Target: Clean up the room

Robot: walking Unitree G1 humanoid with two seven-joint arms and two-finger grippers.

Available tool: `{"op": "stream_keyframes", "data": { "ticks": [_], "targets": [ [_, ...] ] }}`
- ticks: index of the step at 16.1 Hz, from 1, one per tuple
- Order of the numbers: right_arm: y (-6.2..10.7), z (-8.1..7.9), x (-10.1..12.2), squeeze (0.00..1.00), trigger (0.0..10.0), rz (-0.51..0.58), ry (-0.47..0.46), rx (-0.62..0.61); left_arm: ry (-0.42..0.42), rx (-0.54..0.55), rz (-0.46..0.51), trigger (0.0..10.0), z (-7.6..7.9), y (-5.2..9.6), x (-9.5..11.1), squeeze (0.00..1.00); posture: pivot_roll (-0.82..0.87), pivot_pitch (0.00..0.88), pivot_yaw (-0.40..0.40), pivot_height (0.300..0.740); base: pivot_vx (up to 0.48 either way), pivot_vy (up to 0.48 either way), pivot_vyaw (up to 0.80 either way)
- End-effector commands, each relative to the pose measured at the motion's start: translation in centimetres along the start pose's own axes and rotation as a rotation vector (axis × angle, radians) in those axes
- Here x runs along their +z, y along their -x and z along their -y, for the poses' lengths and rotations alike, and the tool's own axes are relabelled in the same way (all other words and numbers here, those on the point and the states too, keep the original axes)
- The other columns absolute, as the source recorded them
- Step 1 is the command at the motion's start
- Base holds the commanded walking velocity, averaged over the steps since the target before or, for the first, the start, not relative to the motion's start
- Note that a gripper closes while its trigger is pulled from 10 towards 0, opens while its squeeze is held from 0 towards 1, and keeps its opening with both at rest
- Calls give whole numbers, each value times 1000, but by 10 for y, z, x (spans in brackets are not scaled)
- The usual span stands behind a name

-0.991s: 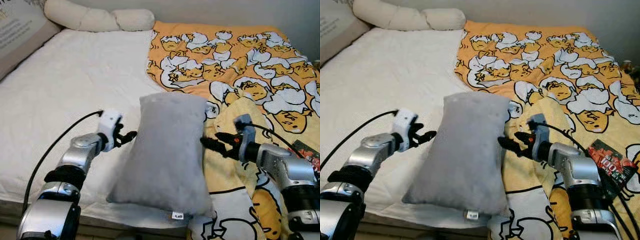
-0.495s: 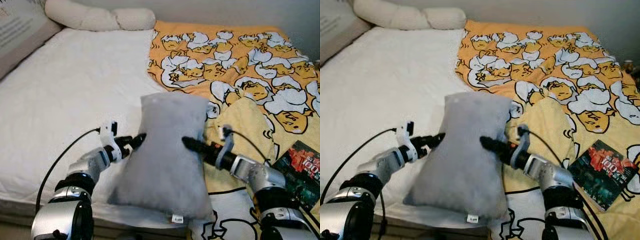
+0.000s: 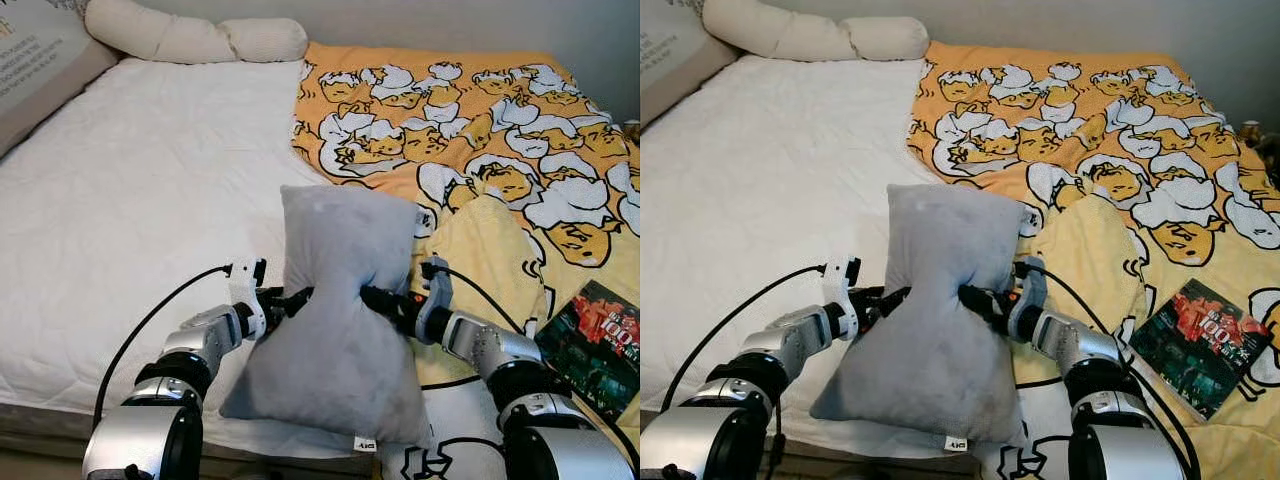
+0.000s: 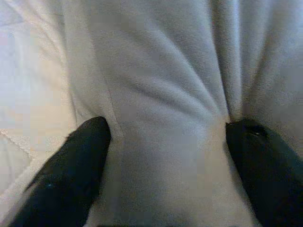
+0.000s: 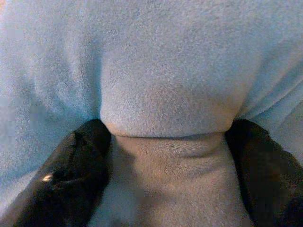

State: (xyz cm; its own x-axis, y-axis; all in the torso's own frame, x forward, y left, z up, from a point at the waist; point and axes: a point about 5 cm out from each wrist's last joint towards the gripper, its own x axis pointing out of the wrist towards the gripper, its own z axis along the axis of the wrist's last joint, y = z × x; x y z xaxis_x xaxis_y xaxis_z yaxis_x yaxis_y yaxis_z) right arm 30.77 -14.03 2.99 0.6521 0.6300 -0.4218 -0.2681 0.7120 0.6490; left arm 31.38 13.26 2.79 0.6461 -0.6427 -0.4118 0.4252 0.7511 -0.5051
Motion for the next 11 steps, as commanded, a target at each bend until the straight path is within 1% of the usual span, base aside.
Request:
{"op": "stream_keyframes", "data": {
  "ticks": [1,2,7,9,11],
  "targets": [
    [-7,-6,-7,0,0,-33,-6,17,-16,-46,-103,0,9,-6,-15,0,-36,0,5,740,0,0,0],
    [-8,-7,-7,0,0,-21,-20,29,-19,-42,-123,0,8,-5,-17,0,-36,0,5,740,0,0,0],
    [-10,-7,-4,0,0,-6,2,26,-24,-47,-133,0,7,-5,-16,0,-39,0,12,740,0,0,0],
    [-12,-13,5,0,0,34,-19,69,-67,-91,-116,0,11,-7,-8,0,-42,0,15,740,0,0,0],
    [-12,-16,8,0,0,41,-4,102,-60,-131,-102,0,16,-8,-3,0,-49,0,21,740,0,0,0]
  ]
}}
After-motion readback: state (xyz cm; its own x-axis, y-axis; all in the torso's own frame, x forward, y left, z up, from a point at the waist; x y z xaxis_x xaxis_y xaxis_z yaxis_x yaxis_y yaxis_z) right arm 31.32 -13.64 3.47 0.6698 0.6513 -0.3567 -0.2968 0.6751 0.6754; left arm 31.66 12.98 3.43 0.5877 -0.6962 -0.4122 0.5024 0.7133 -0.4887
